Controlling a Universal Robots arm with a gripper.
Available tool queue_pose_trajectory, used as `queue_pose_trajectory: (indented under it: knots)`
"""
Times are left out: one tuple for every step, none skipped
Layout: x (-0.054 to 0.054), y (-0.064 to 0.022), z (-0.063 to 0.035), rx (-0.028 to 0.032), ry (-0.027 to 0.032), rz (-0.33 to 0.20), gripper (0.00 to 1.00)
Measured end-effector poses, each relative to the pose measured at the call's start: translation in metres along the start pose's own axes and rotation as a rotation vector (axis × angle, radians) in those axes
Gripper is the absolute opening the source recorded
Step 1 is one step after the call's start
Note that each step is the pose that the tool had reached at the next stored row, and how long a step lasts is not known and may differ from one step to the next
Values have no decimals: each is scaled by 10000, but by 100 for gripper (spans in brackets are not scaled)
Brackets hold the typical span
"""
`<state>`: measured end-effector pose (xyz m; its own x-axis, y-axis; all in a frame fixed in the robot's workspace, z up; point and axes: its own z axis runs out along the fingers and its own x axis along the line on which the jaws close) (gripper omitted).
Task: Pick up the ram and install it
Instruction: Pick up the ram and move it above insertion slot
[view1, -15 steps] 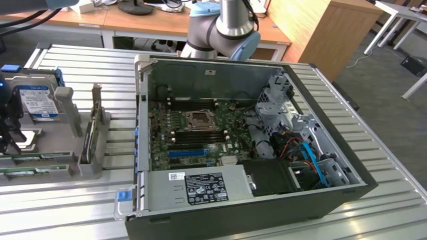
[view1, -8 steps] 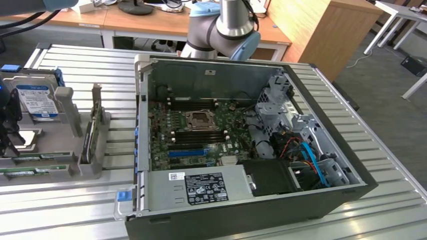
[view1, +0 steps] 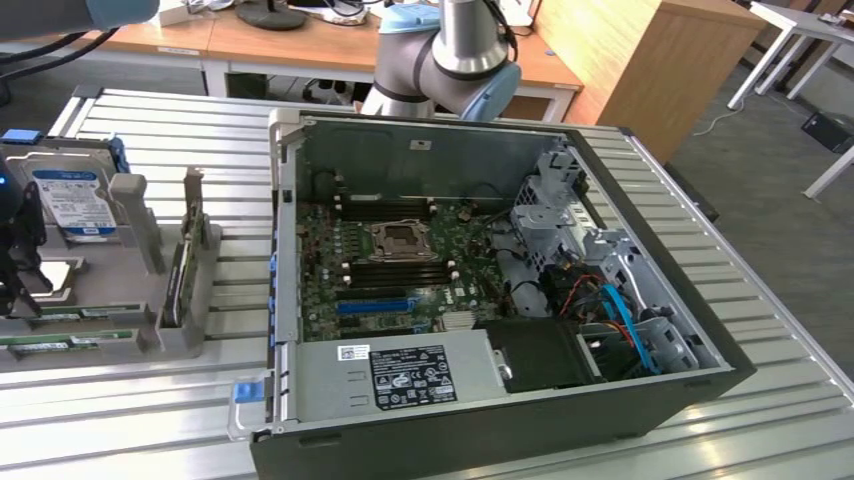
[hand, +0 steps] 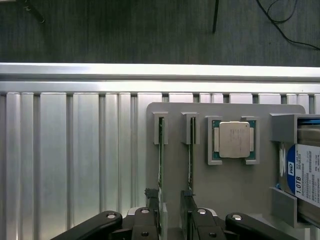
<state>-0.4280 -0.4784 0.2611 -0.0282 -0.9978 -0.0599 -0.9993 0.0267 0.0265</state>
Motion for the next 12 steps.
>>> queue_pose_trajectory:
  knots:
    - [1,0,13,0,0,0,32]
    - [2,-1,27,0,0,0,32]
    - [2,-1,39,0,0,0,32]
    - [3,-1,51,0,0,0,32]
    - [4,-2,61,0,0,0,32]
    - [4,-2,70,0,0,0,32]
    - [5,-2,80,1,-1,0,32]
    - [5,-2,90,0,1,0,32]
    - [6,-3,100,0,0,-5,32]
    - [6,-3,106,-1,2,-13,32]
    - [7,-3,110,-3,5,-28,32]
    - [7,-3,111,-5,7,-39,32]
